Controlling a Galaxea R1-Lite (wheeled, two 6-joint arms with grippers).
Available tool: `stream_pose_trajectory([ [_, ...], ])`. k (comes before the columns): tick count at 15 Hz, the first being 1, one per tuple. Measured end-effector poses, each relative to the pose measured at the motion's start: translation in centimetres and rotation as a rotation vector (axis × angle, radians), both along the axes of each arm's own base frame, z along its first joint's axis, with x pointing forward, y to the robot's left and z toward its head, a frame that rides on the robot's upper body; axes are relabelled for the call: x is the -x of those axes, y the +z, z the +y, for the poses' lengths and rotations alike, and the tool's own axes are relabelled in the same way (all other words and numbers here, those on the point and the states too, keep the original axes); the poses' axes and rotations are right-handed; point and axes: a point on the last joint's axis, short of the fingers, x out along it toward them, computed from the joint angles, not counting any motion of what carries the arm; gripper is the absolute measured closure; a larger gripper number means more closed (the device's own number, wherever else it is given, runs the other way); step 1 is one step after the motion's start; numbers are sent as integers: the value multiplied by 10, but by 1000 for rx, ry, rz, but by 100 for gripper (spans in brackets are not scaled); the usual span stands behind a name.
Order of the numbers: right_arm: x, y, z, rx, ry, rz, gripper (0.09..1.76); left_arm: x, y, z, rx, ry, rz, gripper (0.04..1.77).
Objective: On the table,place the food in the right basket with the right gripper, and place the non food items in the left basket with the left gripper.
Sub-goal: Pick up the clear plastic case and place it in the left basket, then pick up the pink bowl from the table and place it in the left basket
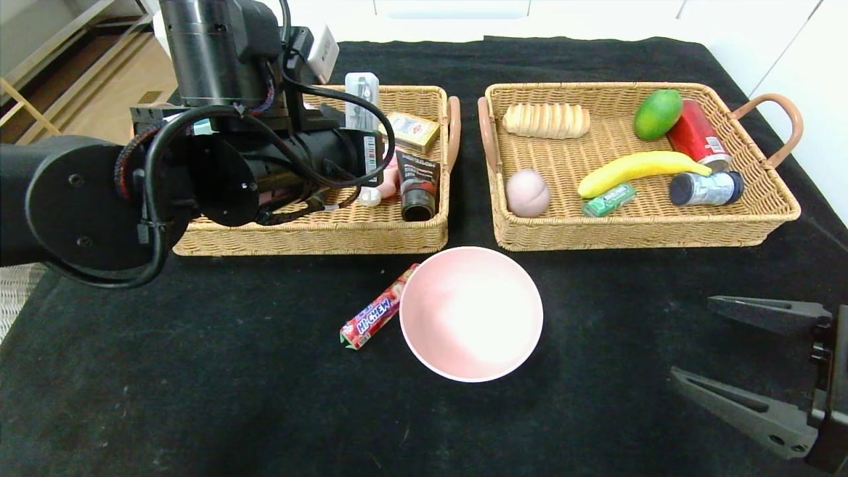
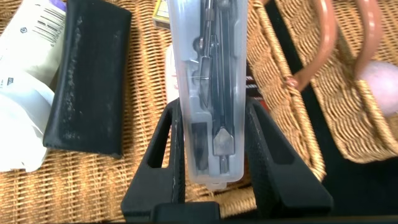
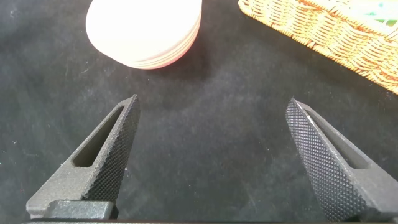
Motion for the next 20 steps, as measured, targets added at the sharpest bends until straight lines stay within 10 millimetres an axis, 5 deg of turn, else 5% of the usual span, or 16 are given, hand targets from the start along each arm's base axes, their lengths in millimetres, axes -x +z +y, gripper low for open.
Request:
stream_pose_trajectory([
  [4, 0, 0, 0, 1, 1, 0, 14, -12, -3, 0, 1, 17, 2, 116],
  [12, 0, -1, 1, 3, 4, 3, 14, -15, -9, -2, -7, 16, 19, 50],
  [20, 0, -1, 1, 4, 6, 4, 14, 32, -19, -16, -64, -96, 143, 24],
])
